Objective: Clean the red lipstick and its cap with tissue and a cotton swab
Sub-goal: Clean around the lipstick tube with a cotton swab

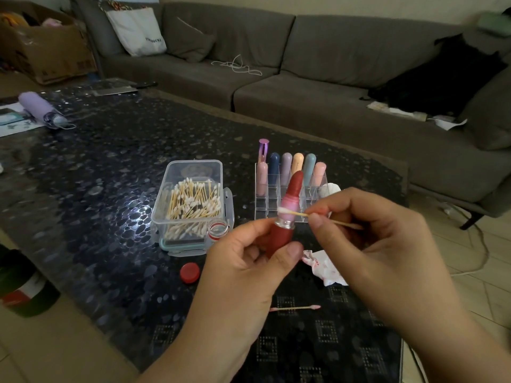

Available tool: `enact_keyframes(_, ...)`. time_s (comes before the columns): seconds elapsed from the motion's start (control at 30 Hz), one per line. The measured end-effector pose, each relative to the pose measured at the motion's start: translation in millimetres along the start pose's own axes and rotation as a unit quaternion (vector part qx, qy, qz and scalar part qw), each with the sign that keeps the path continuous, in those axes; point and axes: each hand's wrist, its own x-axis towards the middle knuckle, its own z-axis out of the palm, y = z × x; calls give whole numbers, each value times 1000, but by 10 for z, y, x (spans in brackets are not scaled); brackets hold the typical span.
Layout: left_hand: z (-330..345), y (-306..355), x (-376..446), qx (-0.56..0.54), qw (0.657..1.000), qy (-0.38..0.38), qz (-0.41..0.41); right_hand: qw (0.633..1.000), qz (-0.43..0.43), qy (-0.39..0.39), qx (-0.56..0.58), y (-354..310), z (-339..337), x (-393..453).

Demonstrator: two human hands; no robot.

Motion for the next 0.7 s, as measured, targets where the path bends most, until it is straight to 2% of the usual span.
enact_keyframes(0.27,39,-34,-35,2,998,-68,2,1000,8,6,21,0,20,3)
enact_keyframes(0.33,50,-44,-40,-6,998,-64,-1,1000,3,7,14,0,21,3)
enact_keyframes(0.5,37,-21,-5,-130,990,-33,-30,1000,7,8,-2,1,6,-5)
enact_keyframes(0.7,3,-1,-20,-106,994,-33,-12,1000,5,28,-11,0,-9,1)
